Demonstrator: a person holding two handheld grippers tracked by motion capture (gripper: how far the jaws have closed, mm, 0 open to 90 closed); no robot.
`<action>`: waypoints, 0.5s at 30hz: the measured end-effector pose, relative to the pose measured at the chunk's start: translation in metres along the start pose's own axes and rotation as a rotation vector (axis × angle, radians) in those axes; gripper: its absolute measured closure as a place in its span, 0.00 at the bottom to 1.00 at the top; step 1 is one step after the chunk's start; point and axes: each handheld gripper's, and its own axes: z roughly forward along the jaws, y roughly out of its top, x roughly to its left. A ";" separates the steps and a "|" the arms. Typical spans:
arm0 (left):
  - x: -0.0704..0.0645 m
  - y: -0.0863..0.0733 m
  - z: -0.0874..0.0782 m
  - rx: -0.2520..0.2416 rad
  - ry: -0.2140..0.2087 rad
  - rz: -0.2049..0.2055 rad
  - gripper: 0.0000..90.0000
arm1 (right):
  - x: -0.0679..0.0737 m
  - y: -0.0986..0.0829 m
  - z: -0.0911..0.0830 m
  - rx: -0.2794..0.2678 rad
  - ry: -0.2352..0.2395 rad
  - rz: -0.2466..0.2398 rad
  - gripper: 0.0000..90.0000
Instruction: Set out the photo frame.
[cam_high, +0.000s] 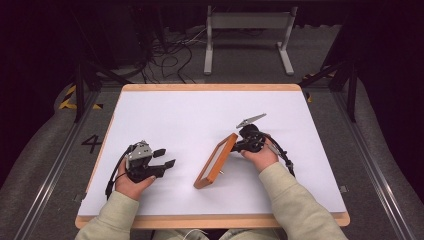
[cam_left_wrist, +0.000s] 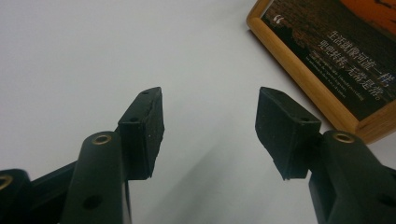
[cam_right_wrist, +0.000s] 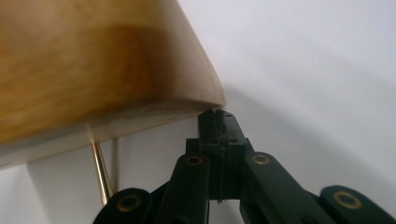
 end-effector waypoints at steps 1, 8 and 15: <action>0.000 0.000 0.000 0.000 0.000 0.000 0.48 | 0.000 0.001 0.001 -0.001 0.000 -0.003 1.00; 0.000 0.000 0.000 -0.001 -0.001 0.000 0.48 | 0.003 0.013 0.013 -0.020 0.025 -0.016 1.00; 0.000 0.000 0.001 0.000 -0.004 0.001 0.47 | 0.006 0.021 0.024 -0.031 0.066 -0.015 1.00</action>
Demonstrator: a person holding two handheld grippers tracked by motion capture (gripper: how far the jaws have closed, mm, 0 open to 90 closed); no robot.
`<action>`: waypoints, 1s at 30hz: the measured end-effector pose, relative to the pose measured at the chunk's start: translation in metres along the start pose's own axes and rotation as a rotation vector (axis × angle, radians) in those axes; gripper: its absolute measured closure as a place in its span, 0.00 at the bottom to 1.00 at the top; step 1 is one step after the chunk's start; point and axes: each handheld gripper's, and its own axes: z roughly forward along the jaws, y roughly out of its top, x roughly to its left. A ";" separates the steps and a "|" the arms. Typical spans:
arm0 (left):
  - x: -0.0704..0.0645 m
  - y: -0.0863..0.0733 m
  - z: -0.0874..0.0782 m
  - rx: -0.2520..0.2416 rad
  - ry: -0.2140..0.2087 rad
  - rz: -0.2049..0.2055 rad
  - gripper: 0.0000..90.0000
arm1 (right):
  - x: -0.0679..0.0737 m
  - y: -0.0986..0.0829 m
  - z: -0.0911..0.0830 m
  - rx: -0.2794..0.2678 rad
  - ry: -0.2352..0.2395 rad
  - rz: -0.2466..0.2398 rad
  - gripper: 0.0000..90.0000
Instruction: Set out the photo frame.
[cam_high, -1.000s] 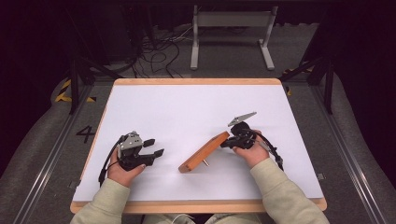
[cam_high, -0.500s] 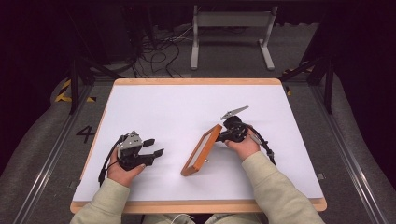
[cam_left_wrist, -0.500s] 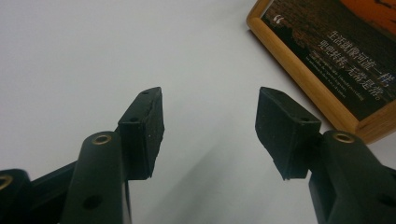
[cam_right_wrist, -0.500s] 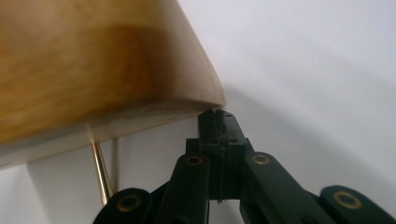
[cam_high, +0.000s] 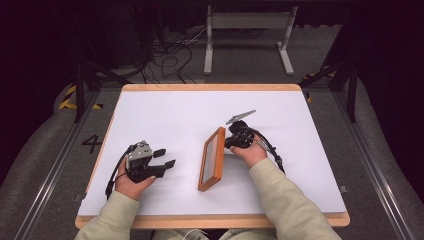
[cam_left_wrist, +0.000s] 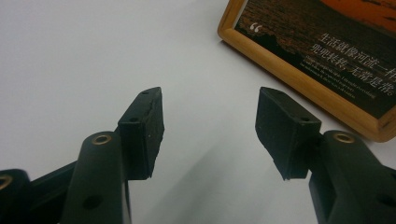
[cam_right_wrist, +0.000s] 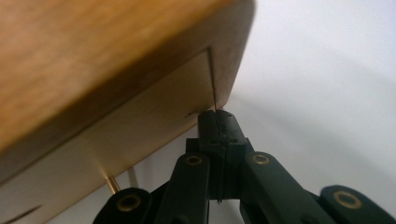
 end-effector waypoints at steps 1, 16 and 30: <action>0.000 0.000 0.000 -0.001 0.000 -0.001 0.48 | 0.001 0.002 0.001 0.004 0.000 -0.010 1.00; 0.001 0.000 -0.002 -0.007 0.004 -0.002 0.47 | 0.017 0.017 0.005 0.013 -0.040 -0.070 0.95; 0.002 0.000 -0.002 -0.002 0.011 -0.016 0.44 | 0.033 0.031 -0.044 0.059 -0.215 -0.075 0.73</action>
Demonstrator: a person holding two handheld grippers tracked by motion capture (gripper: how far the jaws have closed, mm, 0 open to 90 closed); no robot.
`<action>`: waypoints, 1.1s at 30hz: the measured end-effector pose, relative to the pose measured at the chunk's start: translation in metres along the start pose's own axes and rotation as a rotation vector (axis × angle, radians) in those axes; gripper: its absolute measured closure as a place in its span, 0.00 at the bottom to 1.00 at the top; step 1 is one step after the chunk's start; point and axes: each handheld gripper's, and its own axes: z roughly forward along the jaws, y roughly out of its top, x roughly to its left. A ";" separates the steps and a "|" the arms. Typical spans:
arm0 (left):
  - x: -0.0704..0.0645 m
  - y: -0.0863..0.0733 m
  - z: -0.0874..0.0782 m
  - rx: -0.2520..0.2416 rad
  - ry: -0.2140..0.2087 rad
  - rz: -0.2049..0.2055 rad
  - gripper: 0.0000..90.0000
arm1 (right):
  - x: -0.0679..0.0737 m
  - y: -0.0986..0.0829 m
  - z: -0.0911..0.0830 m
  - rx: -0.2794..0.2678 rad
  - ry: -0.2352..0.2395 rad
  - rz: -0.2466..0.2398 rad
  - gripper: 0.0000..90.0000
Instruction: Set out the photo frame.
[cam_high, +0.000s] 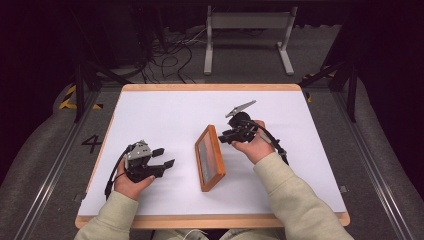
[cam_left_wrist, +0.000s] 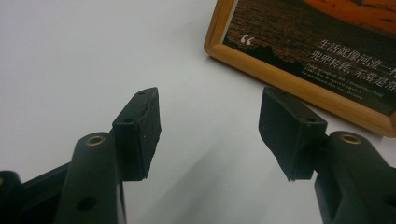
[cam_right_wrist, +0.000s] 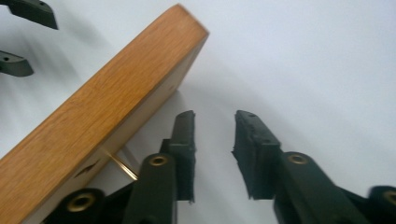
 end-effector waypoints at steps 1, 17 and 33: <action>0.000 0.000 0.000 -0.001 0.001 0.002 0.44 | 0.001 0.001 -0.003 -0.001 -0.009 -0.004 0.71; 0.001 0.000 0.000 0.002 0.003 0.001 0.43 | 0.031 0.021 -0.051 -0.041 -0.014 -0.002 0.50; 0.001 0.000 0.000 0.003 0.005 0.006 0.42 | 0.055 0.015 -0.024 0.060 0.071 0.082 0.31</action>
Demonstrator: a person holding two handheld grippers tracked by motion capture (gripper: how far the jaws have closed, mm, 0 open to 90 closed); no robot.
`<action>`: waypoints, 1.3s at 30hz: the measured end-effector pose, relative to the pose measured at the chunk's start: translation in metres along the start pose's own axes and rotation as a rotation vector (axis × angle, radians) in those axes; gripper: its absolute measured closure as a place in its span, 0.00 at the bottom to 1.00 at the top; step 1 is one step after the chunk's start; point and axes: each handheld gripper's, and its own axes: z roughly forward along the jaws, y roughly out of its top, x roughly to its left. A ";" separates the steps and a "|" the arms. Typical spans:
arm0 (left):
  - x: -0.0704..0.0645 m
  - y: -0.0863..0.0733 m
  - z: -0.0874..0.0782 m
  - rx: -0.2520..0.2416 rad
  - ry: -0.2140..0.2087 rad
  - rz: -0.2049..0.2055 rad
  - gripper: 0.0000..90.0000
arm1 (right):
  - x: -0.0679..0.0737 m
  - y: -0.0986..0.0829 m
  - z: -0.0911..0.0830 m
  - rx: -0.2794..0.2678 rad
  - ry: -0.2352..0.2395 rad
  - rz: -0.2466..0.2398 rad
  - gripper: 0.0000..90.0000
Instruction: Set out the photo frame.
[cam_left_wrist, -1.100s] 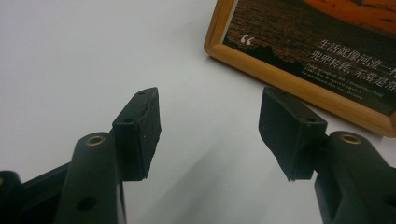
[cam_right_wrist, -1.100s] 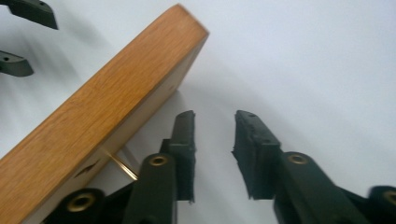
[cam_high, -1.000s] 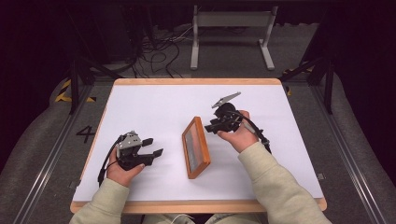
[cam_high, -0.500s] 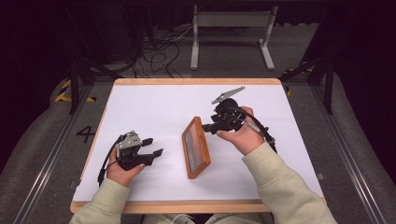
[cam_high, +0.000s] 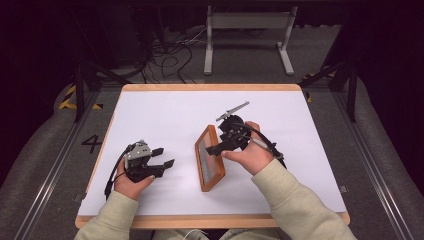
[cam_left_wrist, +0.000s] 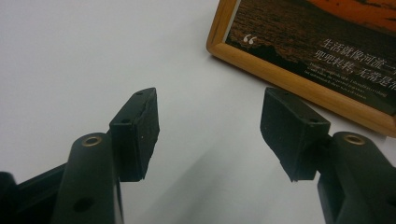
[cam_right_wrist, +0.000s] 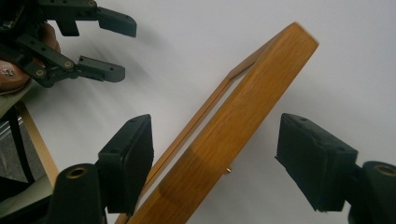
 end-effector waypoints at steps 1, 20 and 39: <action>0.000 0.000 0.000 0.000 0.001 0.000 0.42 | 0.000 0.000 0.003 0.007 0.007 0.005 0.31; 0.002 -0.001 -0.001 -0.002 0.008 -0.017 0.42 | 0.001 0.000 0.038 0.175 0.048 0.096 0.59; 0.003 -0.001 -0.002 -0.005 0.010 -0.011 0.42 | -0.002 0.001 0.035 0.198 0.039 0.183 0.76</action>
